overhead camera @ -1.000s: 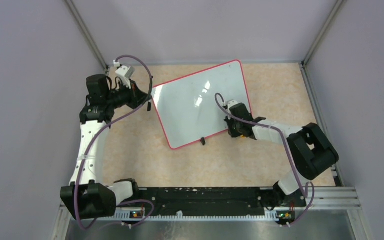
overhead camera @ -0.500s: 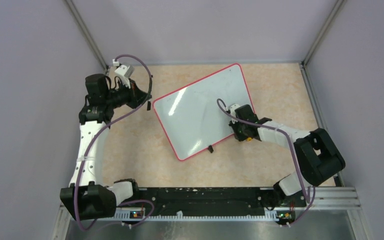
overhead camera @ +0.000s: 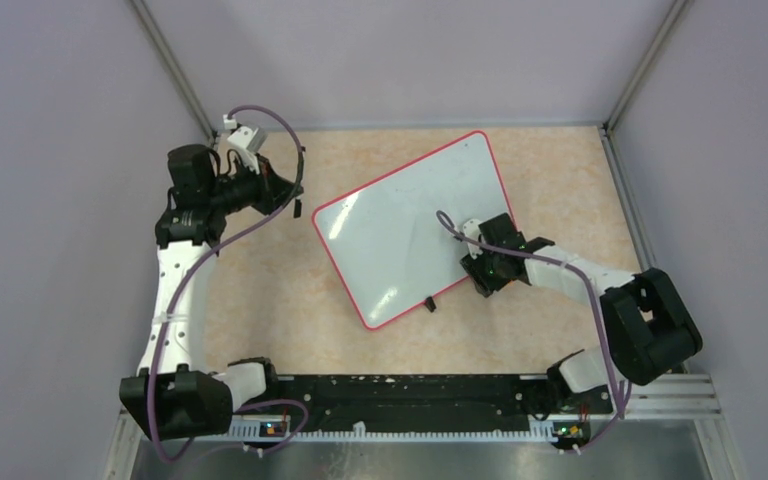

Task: Write a sentence on the whiteboard
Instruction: Move the whiteboard to the center of the board, then pass from the left arm to the right, then pass from the right arm to the left

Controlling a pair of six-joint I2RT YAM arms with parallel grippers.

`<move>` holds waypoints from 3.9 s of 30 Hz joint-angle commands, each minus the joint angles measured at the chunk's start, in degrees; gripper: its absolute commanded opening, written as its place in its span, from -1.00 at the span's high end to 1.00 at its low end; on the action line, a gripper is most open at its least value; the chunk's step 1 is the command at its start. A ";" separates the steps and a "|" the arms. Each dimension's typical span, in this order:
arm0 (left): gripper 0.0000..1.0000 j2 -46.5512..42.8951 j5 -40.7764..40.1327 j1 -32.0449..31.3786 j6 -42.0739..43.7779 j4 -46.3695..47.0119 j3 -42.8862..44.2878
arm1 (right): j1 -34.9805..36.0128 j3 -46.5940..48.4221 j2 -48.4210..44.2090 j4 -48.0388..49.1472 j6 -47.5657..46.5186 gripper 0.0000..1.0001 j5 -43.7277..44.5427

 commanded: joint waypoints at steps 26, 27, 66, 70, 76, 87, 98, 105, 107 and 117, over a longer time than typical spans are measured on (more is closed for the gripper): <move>1.00 8.01 -5.11 -34.43 17.42 -13.91 18.07 | -5.27 41.10 -11.31 -11.21 21.21 -0.62 -49.73; 1.00 8.26 -5.96 -35.69 17.62 -14.02 18.22 | -5.19 40.70 -11.29 -10.28 21.99 -0.62 -51.09; 1.00 16.61 -15.60 -48.05 19.37 -17.44 25.54 | 1.58 36.87 -6.12 -7.64 24.26 1.00 -48.19; -0.25 15.24 -18.10 -46.78 17.40 -17.19 25.39 | -1.91 38.27 -6.35 -6.12 26.78 1.00 -50.21; -0.80 10.75 -16.45 -43.23 16.16 -13.17 20.18 | -7.73 37.98 -8.00 3.36 36.95 1.00 -53.80; -0.55 12.00 -13.89 -43.25 13.67 -10.42 20.21 | -7.52 32.56 -10.10 12.22 45.23 1.00 -59.22; 0.04 13.21 -6.62 -43.24 10.98 -10.89 20.43 | -6.06 32.64 -10.36 11.73 41.38 1.00 -63.10; 1.00 13.58 -4.71 -43.15 12.44 -12.78 20.61 | -5.97 32.96 -10.29 8.33 38.43 0.96 -63.57; 1.00 13.07 -6.17 -43.13 14.55 -13.44 20.44 | -5.97 33.03 -10.16 5.35 35.74 0.67 -63.63; 1.00 14.43 -9.23 -43.39 22.45 -20.10 22.08 | -5.35 33.07 -9.93 0.13 33.44 -0.04 -63.11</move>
